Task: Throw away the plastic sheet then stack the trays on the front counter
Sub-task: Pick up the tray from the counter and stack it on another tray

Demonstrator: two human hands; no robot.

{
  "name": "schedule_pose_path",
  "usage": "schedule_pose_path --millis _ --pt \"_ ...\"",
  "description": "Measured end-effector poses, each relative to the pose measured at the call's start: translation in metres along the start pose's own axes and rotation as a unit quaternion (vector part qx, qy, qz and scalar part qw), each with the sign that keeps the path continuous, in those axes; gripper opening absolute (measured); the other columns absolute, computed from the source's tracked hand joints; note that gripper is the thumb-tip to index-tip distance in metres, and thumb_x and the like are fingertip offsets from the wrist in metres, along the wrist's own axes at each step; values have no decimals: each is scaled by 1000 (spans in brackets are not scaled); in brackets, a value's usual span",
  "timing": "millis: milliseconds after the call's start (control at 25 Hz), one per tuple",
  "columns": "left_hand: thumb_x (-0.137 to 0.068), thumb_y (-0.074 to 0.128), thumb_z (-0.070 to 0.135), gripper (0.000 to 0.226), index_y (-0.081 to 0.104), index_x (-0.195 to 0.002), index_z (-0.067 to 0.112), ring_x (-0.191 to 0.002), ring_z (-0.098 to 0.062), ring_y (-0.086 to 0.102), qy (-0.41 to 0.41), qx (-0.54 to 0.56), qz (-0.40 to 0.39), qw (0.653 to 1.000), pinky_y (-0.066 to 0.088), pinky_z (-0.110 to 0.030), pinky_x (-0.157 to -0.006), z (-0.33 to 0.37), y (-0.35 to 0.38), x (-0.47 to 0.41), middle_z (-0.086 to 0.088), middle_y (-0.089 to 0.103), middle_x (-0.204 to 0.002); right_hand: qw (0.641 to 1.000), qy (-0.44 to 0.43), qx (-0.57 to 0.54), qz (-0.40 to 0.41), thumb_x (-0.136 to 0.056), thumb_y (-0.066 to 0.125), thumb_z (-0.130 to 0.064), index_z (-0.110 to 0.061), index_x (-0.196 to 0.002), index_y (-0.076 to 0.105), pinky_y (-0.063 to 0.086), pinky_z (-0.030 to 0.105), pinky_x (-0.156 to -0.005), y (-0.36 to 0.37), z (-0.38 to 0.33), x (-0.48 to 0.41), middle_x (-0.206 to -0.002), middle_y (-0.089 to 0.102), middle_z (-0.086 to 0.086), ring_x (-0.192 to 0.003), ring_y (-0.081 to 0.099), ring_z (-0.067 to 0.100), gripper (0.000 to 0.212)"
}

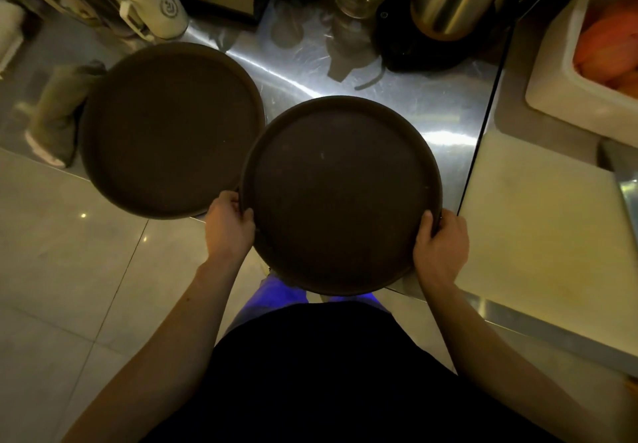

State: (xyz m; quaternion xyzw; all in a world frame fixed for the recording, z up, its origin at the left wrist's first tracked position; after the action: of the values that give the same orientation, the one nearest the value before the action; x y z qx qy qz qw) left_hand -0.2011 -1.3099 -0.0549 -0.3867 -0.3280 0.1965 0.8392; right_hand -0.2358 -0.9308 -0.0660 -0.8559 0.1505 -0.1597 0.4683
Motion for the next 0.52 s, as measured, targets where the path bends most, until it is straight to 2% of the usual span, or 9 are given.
schedule_pose_path --millis 120,320,520 --pt "-90 63 12 31 59 -121 12 -99 -21 64 12 -15 5 1000 56 -41 -88 -4 -1 -1 -9 63 -116 1000 -5 -14 -2 -98 48 -29 -5 -102 61 32 25 -72 3 2 0 -98 57 13 -83 45 13 27" --pt "-91 61 10 32 57 -123 10 -103 -25 64 4 -3 8 1000 53 -39 -91 -3 1 -1 -12 60 -123 1000 -12 -16 -16 -98 47 -28 -9 -109 60 33 25 -73 3 -2 -1 -100 55 13 -82 45 14 25" --pt "-91 61 11 32 57 -123 11 -102 -24 63 0 -5 0 1000 51 -35 -84 -2 7 -2 -11 60 -122 999 8 -43 -7 -94 54 -21 -7 -114 63 35 22 -81 -1 3 4 -111 47 16 -88 50 22 26"
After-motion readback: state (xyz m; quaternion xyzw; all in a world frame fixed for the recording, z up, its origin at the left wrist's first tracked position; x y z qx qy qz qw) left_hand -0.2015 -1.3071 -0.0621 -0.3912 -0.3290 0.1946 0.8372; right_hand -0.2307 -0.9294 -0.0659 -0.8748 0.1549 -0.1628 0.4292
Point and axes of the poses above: each hand's wrist, its own x-axis away from the middle knuckle, its own y-axis out of the palm, z = x × y, the point moved 6 cm from there along -x, towards the middle knuckle
